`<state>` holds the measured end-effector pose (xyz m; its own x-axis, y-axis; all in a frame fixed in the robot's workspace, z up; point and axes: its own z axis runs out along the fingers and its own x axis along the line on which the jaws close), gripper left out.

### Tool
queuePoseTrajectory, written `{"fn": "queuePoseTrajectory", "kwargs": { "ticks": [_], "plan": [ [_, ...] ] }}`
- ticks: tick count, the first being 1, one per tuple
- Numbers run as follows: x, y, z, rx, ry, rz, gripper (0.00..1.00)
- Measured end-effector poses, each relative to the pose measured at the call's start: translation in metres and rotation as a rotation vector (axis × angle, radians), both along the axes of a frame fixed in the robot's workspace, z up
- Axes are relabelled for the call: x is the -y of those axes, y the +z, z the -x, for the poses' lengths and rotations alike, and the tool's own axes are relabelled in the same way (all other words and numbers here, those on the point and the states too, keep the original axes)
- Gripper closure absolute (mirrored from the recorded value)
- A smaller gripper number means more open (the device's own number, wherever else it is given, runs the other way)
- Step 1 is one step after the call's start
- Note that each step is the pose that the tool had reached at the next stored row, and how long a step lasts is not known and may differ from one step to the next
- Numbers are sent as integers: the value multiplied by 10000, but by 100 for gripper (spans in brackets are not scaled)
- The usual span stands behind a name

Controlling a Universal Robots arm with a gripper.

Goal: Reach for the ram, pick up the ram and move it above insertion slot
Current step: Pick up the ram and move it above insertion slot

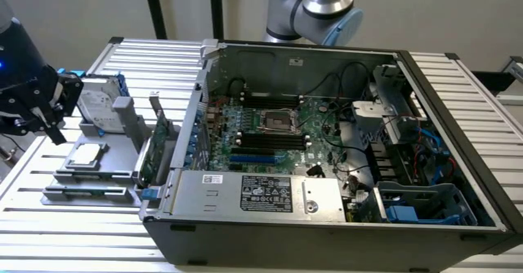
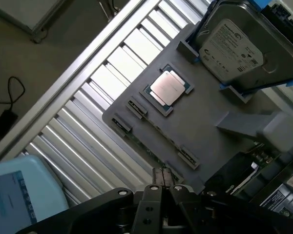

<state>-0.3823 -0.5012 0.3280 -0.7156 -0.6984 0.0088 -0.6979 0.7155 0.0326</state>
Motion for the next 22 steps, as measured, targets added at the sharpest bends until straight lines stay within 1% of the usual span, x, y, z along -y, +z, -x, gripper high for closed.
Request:
{"fn": "queuePoseTrajectory", "kwargs": {
  "ticks": [22],
  "plan": [
    [0,0,0,0,3994,-1,89]
  ]
}}
